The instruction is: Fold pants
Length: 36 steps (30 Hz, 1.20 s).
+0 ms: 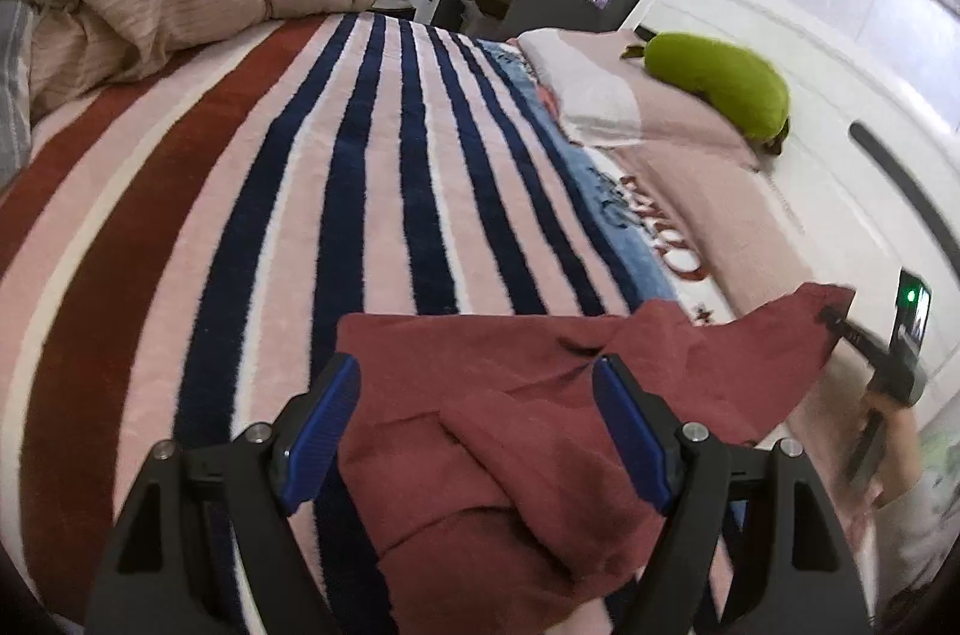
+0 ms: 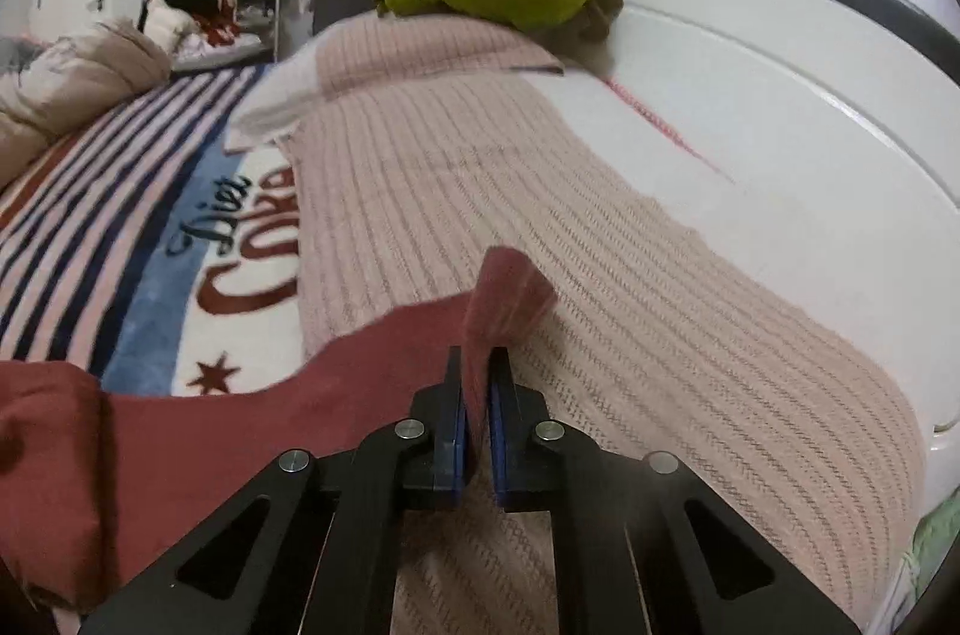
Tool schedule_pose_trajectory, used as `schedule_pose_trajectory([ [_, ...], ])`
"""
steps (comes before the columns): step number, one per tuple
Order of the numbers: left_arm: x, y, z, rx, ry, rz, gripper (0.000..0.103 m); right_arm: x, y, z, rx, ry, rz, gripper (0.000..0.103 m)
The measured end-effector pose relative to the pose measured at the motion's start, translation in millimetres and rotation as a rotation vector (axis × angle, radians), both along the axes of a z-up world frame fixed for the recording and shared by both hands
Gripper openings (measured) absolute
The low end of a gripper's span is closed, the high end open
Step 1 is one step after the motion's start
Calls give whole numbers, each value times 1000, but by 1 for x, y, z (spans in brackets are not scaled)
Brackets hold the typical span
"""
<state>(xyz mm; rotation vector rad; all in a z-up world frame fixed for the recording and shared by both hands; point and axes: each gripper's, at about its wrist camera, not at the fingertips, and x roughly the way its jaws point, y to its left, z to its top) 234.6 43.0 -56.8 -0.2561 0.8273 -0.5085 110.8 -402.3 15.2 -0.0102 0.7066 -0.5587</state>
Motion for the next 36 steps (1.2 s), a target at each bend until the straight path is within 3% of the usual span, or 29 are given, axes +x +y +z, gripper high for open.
schedule_pose_trajectory([
  [4, 3, -5, -8, -41, 51, -51, 62, -10, 19, 16, 47, -47, 58, 1],
  [8, 9, -18, -26, 7, 142, -63, 62, -13, 37, 26, 80, -66, 112, 1],
  [12, 5, -34, -31, 31, 151, -103, 62, -11, 51, 28, 120, -69, 156, 1],
  [15, 2, -55, -40, 100, 153, -137, 62, -10, 58, 27, 162, -66, 178, 1],
  [16, 2, -58, -42, 118, 150, -132, 52, -10, 61, 26, 171, -66, 186, 1],
  [17, 2, -59, -43, 139, 142, -125, 32, -9, 64, 26, 172, -66, 192, 1],
  [18, 2, -58, -43, 143, 138, -124, 22, -9, 66, 26, 171, -67, 197, 1],
  [19, 3, -56, -43, 136, 139, -122, 14, -9, 70, 26, 168, -68, 204, 1],
  [21, 3, -47, -40, 109, 124, -109, 9, -8, 74, 28, 166, -71, 216, 1],
  [27, 7, -19, -25, 30, 82, -43, 8, -3, 91, 38, 185, -78, 271, 1],
  [31, 15, -6, -30, 58, 104, 11, 10, 4, 107, 41, 120, -36, 310, 0],
  [33, 19, -3, -35, 74, 131, 21, 15, 11, 107, 34, 115, 15, 309, 0],
  [36, 20, 1, -34, 96, 126, 56, 39, 14, 111, 13, 135, 119, 339, 4],
])
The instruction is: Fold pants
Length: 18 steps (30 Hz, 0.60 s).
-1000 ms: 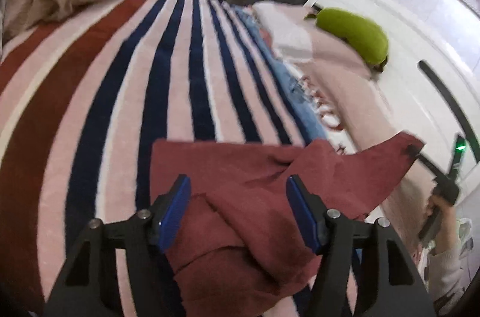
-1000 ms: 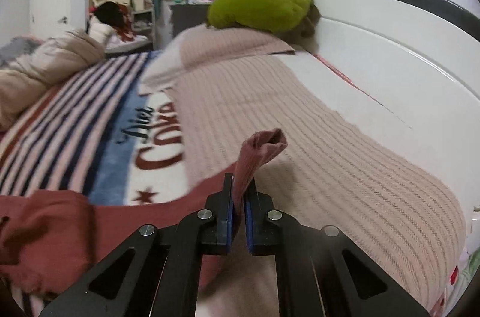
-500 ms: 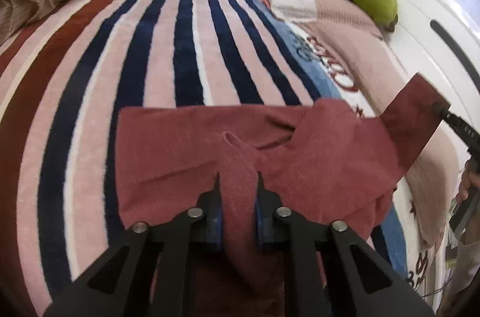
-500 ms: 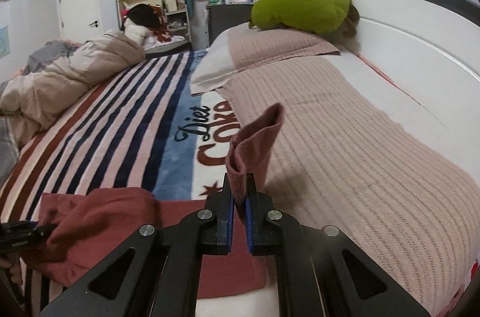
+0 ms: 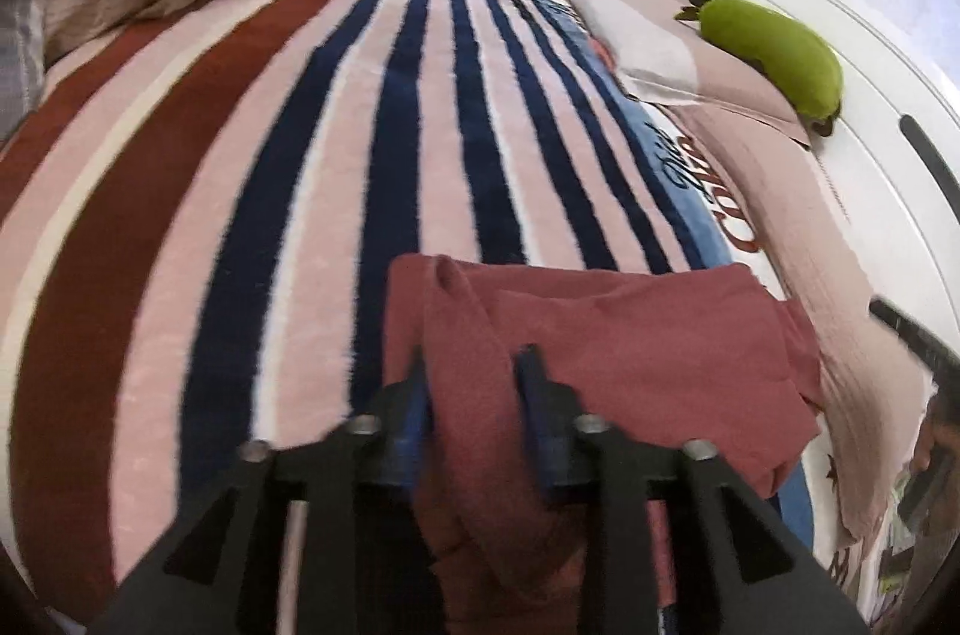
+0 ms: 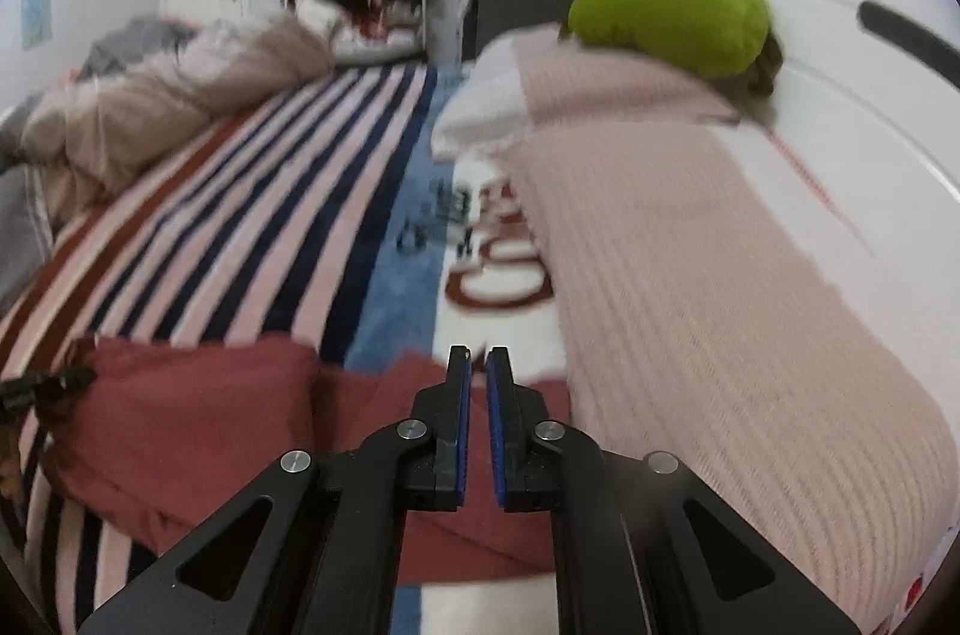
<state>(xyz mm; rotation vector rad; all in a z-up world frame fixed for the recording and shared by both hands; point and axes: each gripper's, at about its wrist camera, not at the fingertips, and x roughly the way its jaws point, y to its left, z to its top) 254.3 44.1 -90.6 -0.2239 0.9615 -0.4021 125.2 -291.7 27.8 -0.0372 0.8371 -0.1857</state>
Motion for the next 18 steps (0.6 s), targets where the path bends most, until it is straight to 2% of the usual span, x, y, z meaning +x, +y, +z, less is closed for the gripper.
schedule_pose_trajectory([
  [1, -1, 3, 3, 11, -18, 18, 47, -1, 5, -8, -5, 21, 30, 4],
  [3, -3, 7, 6, 24, -35, 32, 48, -2, 14, -23, -19, 48, 90, 24],
  [5, -2, 13, 7, 25, -40, 56, 48, 1, 25, -46, -67, 102, 147, 29],
  [8, 0, 23, 5, 13, -34, 97, 48, 8, 35, -81, -96, 187, 200, 30],
  [11, 0, 28, 6, -3, -38, 118, 48, 14, 37, -104, -112, 224, 213, 46],
  [15, -1, 27, 8, -11, -47, 120, 49, 20, 33, -113, -110, 192, 200, 51],
  [18, -1, 27, 8, -8, -49, 121, 49, 23, 30, -114, -128, 171, 179, 46],
])
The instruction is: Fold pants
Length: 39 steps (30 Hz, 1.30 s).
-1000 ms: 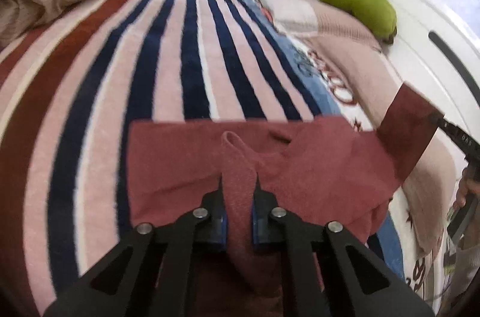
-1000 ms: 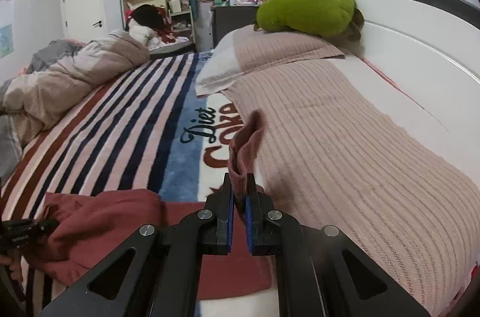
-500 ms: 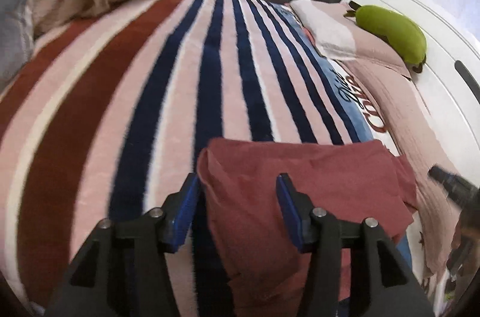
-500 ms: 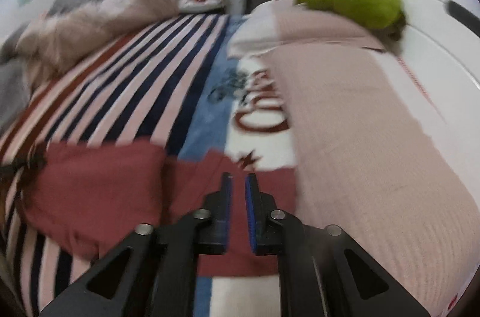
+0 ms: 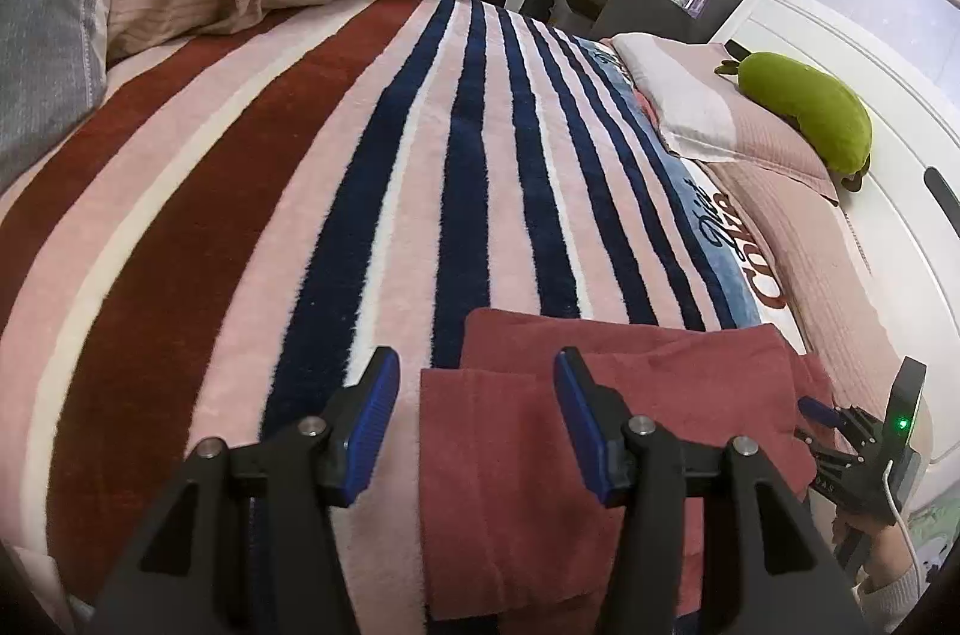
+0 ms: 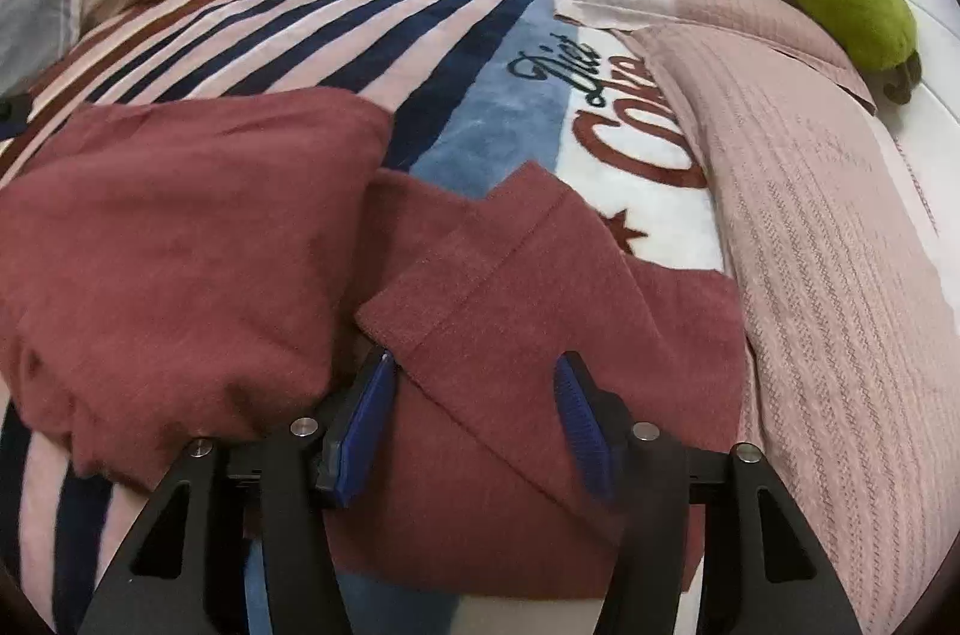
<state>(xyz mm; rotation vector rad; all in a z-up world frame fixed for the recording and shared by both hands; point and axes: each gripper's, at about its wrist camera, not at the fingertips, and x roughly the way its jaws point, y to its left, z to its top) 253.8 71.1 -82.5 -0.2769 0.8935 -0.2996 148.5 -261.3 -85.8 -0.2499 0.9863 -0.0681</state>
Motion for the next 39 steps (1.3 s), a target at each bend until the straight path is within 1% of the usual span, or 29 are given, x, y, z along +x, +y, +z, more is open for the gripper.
schedule_pose_trajectory([
  [1, 0, 0, 0, 2, -2, 1, 49, 2, -1, 0, -22, -6, -10, 42],
  [2, 0, 0, 1, 3, -6, 3, 49, 3, -1, 2, -46, -10, -22, 26],
  [3, 0, 0, 1, 2, -9, 4, 49, 3, -1, 3, -71, -18, -36, 6],
  [4, -1, 0, 2, -2, -11, 4, 49, 3, -5, 4, -92, -26, -57, 0],
  [5, -1, 1, 2, -5, -14, 5, 49, 2, -7, 7, -82, -35, -65, 2],
  [8, -1, 1, 2, -4, -17, 5, 49, -1, -19, 20, -1, -77, -105, 1],
  [9, -1, 2, 3, -6, -19, 6, 49, -3, -21, 28, 30, -99, -109, 1],
  [11, -1, 3, 4, -13, -23, 9, 49, -5, -21, 41, 55, -123, -107, 1],
  [13, -2, 5, 4, -18, -26, 11, 49, -6, -16, 60, 91, -153, -88, 1],
  [16, -3, 7, 6, -33, -31, 12, 49, -6, -1, 90, 149, -192, -52, 1],
  [19, -5, 11, 10, -43, -41, 11, 49, -2, 21, 114, 207, -207, -3, 1],
  [25, -12, 21, 20, -79, -72, 11, 49, 8, 76, 142, 282, -205, 83, 1],
  [29, -16, 36, 26, -113, -91, 29, 49, 19, 117, 151, 317, -198, 142, 1],
  [33, -19, 48, 28, -101, -99, 69, 49, 31, 161, 155, 313, -188, 202, 1],
  [37, -20, 61, 29, -138, -98, 90, 49, 37, 189, 149, 308, -159, 238, 1],
  [39, -23, 65, 31, -130, -104, 105, 49, 37, 201, 137, 310, -126, 253, 1],
])
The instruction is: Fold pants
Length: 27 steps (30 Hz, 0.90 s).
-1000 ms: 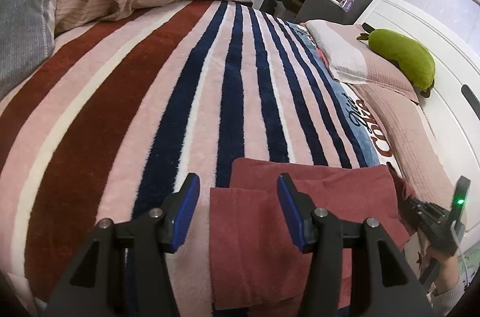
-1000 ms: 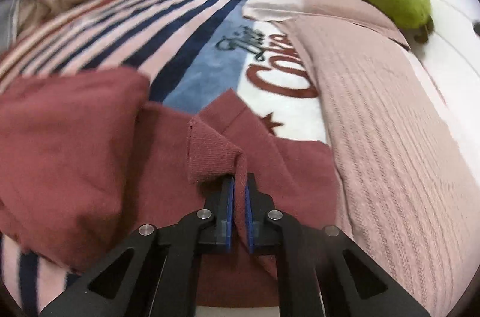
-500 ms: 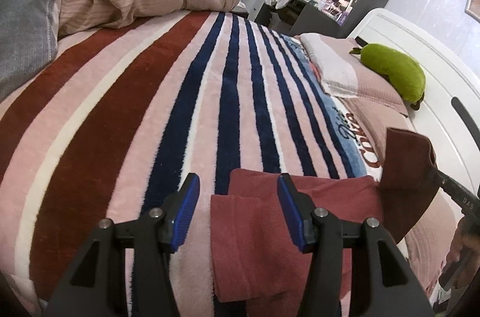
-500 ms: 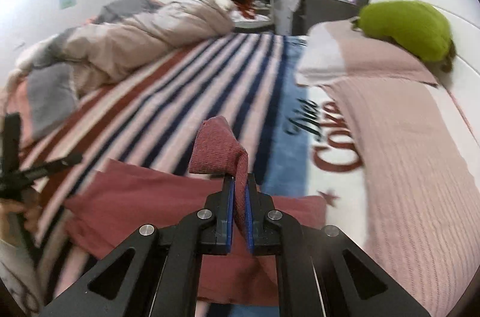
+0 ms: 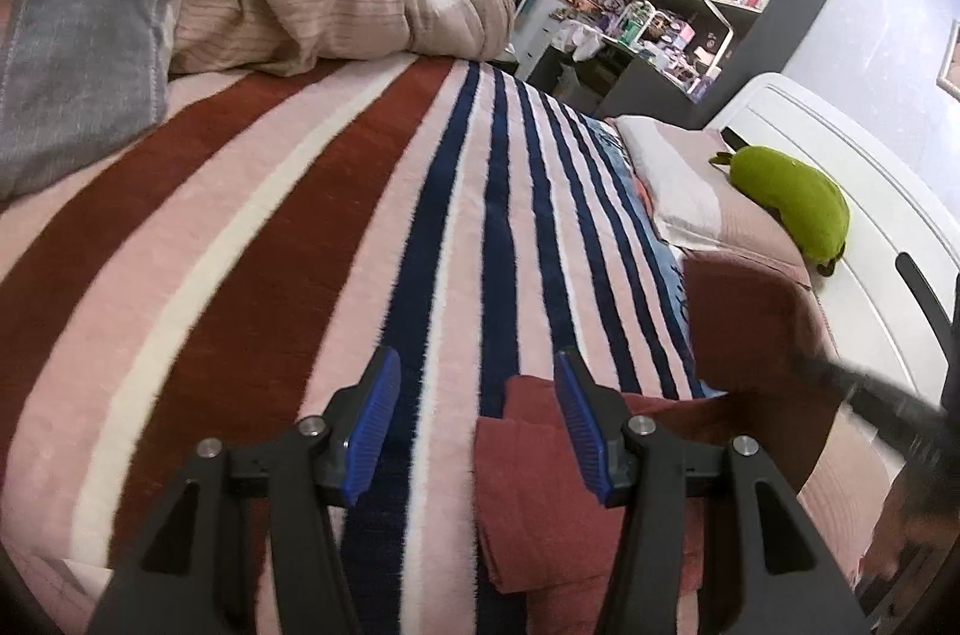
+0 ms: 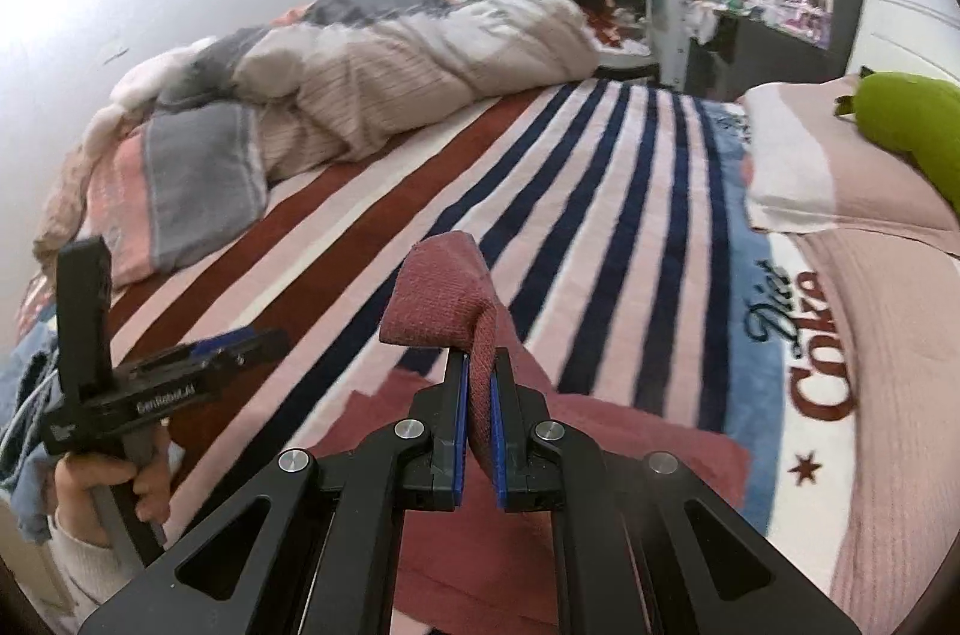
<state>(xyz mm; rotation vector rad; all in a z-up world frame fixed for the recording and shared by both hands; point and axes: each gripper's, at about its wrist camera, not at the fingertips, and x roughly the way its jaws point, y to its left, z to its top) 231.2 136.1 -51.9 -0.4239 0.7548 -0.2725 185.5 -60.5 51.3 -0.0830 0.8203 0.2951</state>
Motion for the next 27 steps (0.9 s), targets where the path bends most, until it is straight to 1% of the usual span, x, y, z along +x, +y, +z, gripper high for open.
schedule_pose_trajectory([
  [2, -3, 2, 2, 3, -7, 7, 51, -1, 8, -17, -11, 37, 23, 1],
  [4, -4, 3, 2, -19, -12, 1, 52, -5, 16, -41, -25, 86, 50, 1],
  [6, -3, 2, 3, -23, -11, -7, 52, -9, 24, -62, -32, 128, 73, 1],
  [9, -2, -2, 2, -6, -7, -20, 53, -14, 30, -90, -23, 191, 110, 3],
  [11, 0, -5, 1, 5, -5, -26, 55, -18, 31, -100, -16, 214, 138, 6],
  [13, 1, -7, 0, 13, -1, -28, 55, -24, 33, -102, 11, 215, 174, 9],
  [14, 2, -9, 0, 19, 3, -33, 55, -26, 32, -101, 33, 213, 191, 13],
  [15, 3, -11, -2, 22, 8, -42, 55, -28, 33, -99, 62, 217, 214, 21],
  [16, 4, -14, -4, 20, 16, -57, 55, -29, 34, -98, 75, 220, 223, 24],
  [19, 8, -23, -9, 9, 34, -101, 55, -35, 33, -92, 96, 201, 236, 25],
  [20, 10, -29, -12, 23, 48, -111, 55, -37, 31, -89, 101, 191, 233, 25],
  [22, 13, -36, -16, 53, 65, -119, 55, -44, 18, -79, 111, 156, 204, 27],
  [24, 16, -46, -22, 55, 91, -149, 55, -48, 4, -72, 100, 126, 156, 28],
  [25, 17, -49, -24, 52, 99, -160, 55, -53, -8, -66, 84, 92, 120, 28],
  [27, 20, -61, -29, 68, 117, -183, 55, -60, -22, -60, 70, 53, 76, 30],
])
